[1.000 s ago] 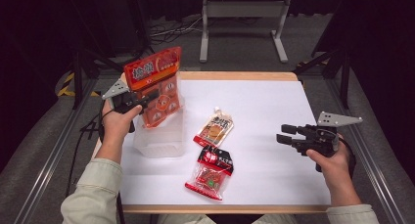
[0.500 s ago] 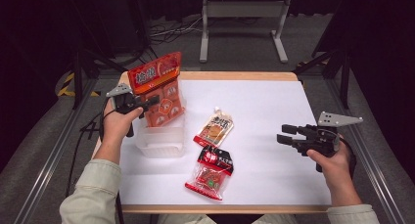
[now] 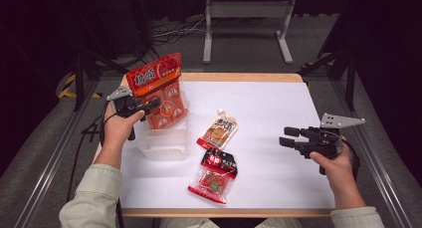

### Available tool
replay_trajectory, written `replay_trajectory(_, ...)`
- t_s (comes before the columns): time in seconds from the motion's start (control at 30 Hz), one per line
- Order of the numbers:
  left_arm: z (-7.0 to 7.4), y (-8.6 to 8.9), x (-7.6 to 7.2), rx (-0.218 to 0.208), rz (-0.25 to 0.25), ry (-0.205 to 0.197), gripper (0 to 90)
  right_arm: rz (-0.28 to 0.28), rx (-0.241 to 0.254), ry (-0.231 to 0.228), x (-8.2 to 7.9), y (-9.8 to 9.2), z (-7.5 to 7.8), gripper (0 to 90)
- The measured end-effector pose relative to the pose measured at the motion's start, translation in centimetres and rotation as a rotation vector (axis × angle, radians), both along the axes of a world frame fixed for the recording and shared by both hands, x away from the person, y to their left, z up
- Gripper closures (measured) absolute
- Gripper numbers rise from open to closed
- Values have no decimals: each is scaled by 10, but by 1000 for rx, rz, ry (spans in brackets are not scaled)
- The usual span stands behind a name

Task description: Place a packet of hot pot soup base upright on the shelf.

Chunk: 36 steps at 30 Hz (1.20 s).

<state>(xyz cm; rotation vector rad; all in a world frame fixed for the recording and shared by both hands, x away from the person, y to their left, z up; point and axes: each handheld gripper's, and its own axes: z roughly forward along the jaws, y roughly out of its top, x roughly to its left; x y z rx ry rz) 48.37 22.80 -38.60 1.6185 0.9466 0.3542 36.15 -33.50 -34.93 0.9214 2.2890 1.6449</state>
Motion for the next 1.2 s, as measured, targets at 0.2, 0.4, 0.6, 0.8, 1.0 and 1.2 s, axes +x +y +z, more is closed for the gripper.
replay_trajectory(0.2, 5, 3, -9, -11, 35, -49, 243, 5, -5, -5, 3, 4, 0, 482)
replay_trajectory(0.4, 10, 7, -22, 36, 40, -67, 207, 5, -8, -11, 7, 9, 0, 473)
replay_trajectory(0.6, 17, 14, -41, 48, 54, -62, 143, 7, -14, -27, 11, 13, -1, 458)
replay_trajectory(0.8, 23, 20, -67, 91, 44, -75, 110, -10, -20, -59, 11, 15, 0, 460)
replay_trajectory(1.0, 24, 21, -92, 89, 8, -69, 100, -17, -33, -74, 12, 16, -1, 451)
replay_trajectory(1.2, 20, 16, -120, 118, -73, -47, 74, -23, -38, -111, 12, 17, -3, 436)
